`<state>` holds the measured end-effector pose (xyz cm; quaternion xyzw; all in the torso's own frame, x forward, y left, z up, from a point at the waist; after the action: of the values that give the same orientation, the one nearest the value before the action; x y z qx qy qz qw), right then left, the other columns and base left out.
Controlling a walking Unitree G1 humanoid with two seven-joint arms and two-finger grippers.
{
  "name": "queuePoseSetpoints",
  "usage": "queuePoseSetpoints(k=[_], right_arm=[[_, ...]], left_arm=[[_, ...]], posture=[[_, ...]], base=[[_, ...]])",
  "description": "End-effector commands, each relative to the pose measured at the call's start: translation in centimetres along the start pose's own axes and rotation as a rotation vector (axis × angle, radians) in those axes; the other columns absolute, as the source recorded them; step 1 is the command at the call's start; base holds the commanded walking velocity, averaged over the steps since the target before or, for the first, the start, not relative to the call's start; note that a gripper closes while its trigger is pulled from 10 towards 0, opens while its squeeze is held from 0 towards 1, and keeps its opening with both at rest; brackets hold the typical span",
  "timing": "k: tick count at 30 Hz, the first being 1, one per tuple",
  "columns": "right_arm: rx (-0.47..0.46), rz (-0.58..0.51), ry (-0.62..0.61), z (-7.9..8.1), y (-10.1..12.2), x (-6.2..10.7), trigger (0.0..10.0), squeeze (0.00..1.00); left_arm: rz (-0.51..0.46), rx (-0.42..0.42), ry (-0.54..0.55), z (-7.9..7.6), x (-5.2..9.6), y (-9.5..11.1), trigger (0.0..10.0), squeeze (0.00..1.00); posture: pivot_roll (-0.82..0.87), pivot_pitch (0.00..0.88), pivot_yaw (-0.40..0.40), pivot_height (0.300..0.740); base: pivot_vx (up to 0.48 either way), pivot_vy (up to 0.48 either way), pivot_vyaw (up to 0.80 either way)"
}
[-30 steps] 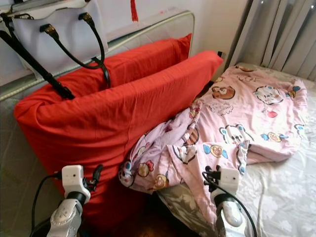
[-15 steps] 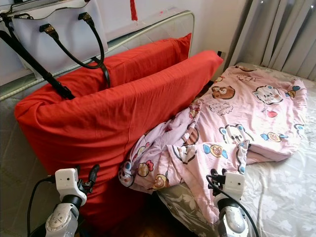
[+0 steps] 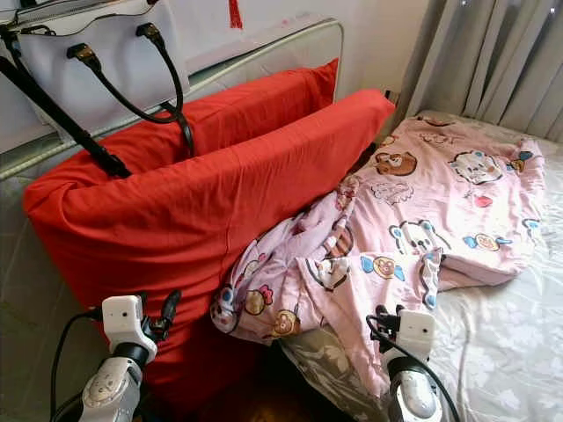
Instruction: Clean up the room
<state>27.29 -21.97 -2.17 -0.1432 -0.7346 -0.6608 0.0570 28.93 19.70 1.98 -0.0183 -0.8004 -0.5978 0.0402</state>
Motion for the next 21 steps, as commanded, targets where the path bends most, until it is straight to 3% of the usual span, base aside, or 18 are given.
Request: queuePoseSetpoints(k=[1,6,21], right_arm=[[0.002,0.007,0.012,0.16,-0.02,-0.04,10.0,0.00],[0.007,-0.003,0.011,0.19,0.06,0.02,10.0,0.00],[0.017,0.007,0.019,0.44,-0.06,0.03,10.0,0.00]], left_arm=[[0.003,-0.007,0.013,0.46,0.21,0.11,10.0,0.00],[0.002,-0.004,0.030,0.76,0.36,0.10,10.0,0.00],[0.008,0.000,0.045,1.03,0.58,-0.01,10.0,0.00]], posture=[[-0.11,0.036,0.022,0.730],[-0.11,0.044,0.022,0.705],[-0.11,0.057,0.016,0.705]], base=[[0.000,0.000,0.00],[0.000,0.000,0.00],[0.000,0.000,0.00]])
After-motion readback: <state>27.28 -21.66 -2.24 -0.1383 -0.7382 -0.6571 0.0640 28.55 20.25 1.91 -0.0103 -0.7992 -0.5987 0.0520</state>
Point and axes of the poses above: a point about 5 cm out from each wrist's last joint towards the gripper, its own x axis pointing back from the gripper into the wrist, its own y axis along the axis of the wrist's last joint, z = x × y, the point moved 3 cm from there along -x, pointing out of the wrist towards the gripper, and after that the axes turned 12 degrees about x, right-handed, at the moved point
